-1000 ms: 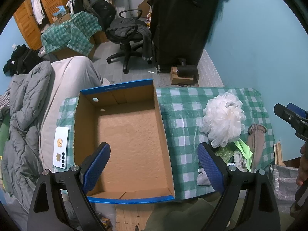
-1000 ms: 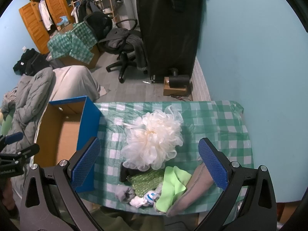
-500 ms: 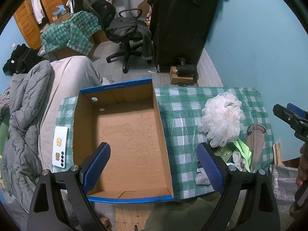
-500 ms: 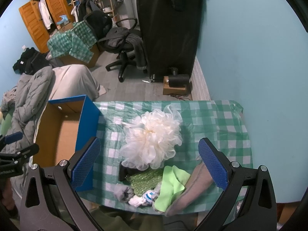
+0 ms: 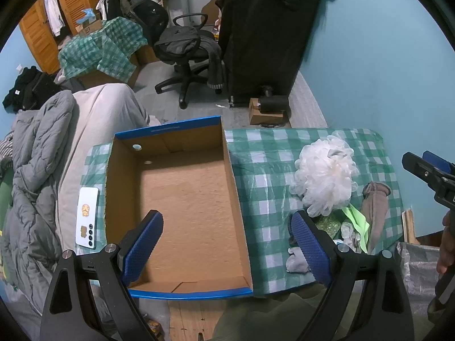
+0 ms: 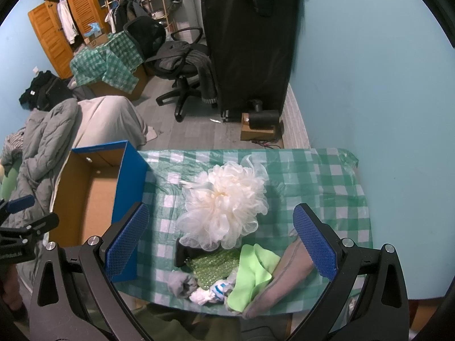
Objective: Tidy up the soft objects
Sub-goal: 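Grasp the white bath puff with the left tool while the right tool grasps the grey mitten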
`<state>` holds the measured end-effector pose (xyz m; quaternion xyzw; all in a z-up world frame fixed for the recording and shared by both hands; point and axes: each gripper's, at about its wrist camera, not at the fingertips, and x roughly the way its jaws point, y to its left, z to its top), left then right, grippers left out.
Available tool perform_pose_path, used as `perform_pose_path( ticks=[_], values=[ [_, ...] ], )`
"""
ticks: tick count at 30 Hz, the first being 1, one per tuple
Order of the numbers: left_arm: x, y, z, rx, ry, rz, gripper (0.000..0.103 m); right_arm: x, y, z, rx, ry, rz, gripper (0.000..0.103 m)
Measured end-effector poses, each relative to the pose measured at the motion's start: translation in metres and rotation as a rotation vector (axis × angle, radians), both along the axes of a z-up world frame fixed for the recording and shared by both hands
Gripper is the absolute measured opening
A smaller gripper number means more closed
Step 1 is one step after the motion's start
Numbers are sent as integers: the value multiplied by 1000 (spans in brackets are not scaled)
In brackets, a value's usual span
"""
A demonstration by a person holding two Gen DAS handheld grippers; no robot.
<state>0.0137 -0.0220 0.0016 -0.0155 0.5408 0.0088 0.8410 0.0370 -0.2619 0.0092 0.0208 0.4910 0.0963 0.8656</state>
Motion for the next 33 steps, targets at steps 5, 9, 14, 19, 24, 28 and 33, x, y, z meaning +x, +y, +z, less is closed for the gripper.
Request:
perform_pose_path(
  ticks=[5,9,14,19,24,28,33],
  values=[
    [-1,1,-1,3,2,0,93,0,-1,0,2,1,0,101],
    [-1,-2,0,-1,1,-4,93,0,-3,-1,-1,-1,-5,101],
    [3,-17,-1,-2,4,-27,93,-9,-13,-21,-6,10,-19,101],
    [8,-31,-9,4,7,-64,93,-8,-28,-18,-13,24,-43,101],
    [15,-41,-15,-1,16,-101,93,-8,-45,-19,-19,44,-79,101],
    [25,-51,-21,-4,29,-133,93,-8,-62,-24,-25,64,-121,101],
    [37,-70,-29,-18,47,-182,93,-10,-85,-34,-30,98,-172,101]
  ],
)
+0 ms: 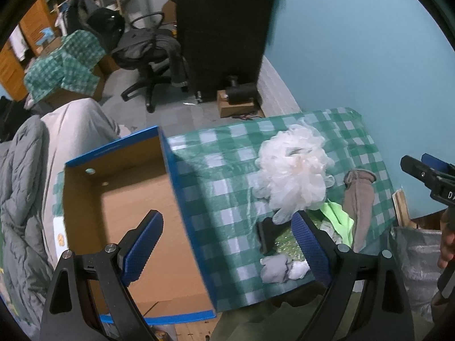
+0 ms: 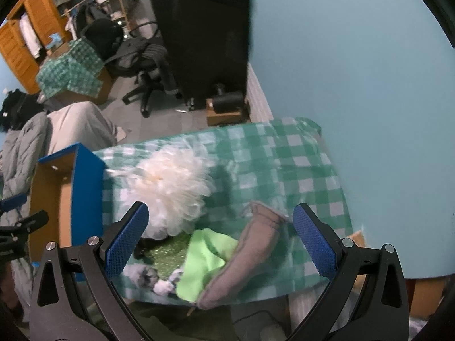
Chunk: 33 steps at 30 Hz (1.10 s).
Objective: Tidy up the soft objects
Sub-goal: 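Grasp the white bath puff with the left tool while the right tool grasps the grey mitten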
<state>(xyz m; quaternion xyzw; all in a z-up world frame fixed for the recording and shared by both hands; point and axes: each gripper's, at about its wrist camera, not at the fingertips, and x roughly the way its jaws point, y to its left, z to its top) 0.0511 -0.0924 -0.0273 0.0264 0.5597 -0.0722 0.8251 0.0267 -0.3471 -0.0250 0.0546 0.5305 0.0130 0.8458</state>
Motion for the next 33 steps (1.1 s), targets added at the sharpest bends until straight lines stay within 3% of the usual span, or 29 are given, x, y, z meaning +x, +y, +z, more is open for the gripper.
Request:
perform_pose_path(
  ticks=[13,23,33],
  values=[
    [29,-43,-24,3,55,-96,93,-5,-49,-44,34,121,-105,101],
    [48,-68,-59,11,124,-128,93,-4,-52,-102,53,231,-99,101],
    [66,-91,-88,-13,199,-122,93,2,-51,-129,101,279,-85,101]
  ],
)
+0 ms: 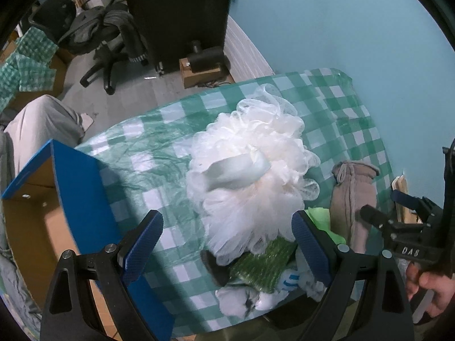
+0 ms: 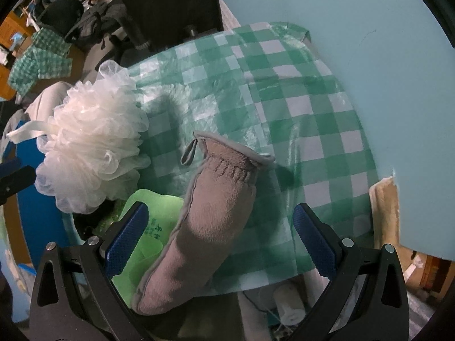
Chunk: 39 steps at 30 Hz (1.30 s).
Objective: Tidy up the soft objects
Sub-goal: 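Grasp the white bath puff with the left tool while the right tool grasps the grey mitten, then lift the bath puff and mitten and carry both toward the cardboard box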
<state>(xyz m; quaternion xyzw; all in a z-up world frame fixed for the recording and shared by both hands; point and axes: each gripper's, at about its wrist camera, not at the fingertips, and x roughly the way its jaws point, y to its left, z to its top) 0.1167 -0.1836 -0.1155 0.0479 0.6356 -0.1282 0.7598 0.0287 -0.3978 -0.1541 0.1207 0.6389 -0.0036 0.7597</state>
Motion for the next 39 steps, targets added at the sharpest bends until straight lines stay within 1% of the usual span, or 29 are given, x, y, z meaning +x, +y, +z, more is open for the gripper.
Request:
perform_pose_path(
  ticks=[2,13,16,21,23,24,25,26,28,30,32,35,39],
  values=[
    [5,-6,-7,21,12,-2,93,2,1,-5,3,5,5,101],
    [22,-36,-27,62,41,-41,93,5,-6,-38,8,78,-17,101],
    [26,-45,-33,94,44,-69,93,4,-8,-45,15,95,-24,101],
    [32,-56,-45,133,56,-105,94,5,-8,-52,33,109,-25,90],
    [35,-57,-51,140,68,-106,98,5,-10,-54,50,113,-21,79],
    [37,-57,-53,140,75,-105,99,5,-9,-55,60,111,-17,76],
    [38,-57,-55,140,80,-104,100,5,-9,-56,68,114,-12,71],
    [40,-56,-60,140,91,-102,101,5,-9,-56,71,116,-6,63],
    [42,-55,-66,147,109,-95,101,5,-10,-55,77,117,5,52],
    [45,-52,-71,145,123,-87,102,4,-12,-53,75,115,12,47],
    [47,-51,-75,135,134,-84,102,2,-15,-50,82,109,15,39],
    [49,-50,-80,122,151,-80,102,0,-21,-45,80,95,20,34],
    [49,-47,-84,100,153,-64,101,-4,-35,-36,67,69,30,33]
  ],
)
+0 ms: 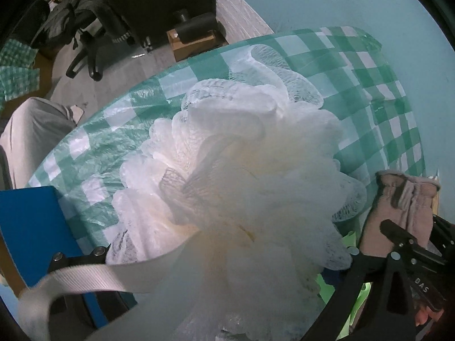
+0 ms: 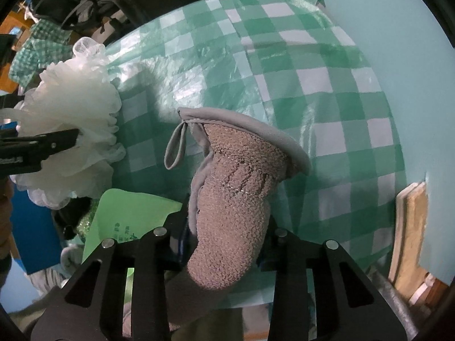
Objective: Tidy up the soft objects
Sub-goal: 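Lift the bath puff and mitten and carry both toward the cardboard box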
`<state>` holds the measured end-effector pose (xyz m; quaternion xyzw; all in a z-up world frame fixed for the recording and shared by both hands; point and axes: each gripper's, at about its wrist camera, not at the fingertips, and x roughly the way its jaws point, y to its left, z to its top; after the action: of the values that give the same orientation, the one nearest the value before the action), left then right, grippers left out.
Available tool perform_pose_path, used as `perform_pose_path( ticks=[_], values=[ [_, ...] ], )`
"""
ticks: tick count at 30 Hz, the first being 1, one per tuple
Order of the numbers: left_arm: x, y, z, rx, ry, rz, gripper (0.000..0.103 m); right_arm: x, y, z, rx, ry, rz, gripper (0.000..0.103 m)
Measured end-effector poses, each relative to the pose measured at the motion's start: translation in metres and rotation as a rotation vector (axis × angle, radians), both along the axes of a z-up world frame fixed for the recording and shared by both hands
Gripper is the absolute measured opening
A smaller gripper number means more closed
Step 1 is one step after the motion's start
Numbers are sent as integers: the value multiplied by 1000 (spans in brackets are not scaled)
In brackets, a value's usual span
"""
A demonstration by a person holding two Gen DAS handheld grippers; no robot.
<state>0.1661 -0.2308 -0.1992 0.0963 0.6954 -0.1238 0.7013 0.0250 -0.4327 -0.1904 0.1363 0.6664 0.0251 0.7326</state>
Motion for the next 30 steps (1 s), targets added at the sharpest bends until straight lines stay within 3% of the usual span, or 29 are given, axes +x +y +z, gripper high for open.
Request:
perform_pose_path(
  ticks=[12,30],
  values=[
    [-11,16,16,-59,-63,22,57,-11,-8,26,-30,-71,29,30],
    [-34,37,64,-94,-212,33,52,18,18,58,-86,-172,91,28]
  ],
)
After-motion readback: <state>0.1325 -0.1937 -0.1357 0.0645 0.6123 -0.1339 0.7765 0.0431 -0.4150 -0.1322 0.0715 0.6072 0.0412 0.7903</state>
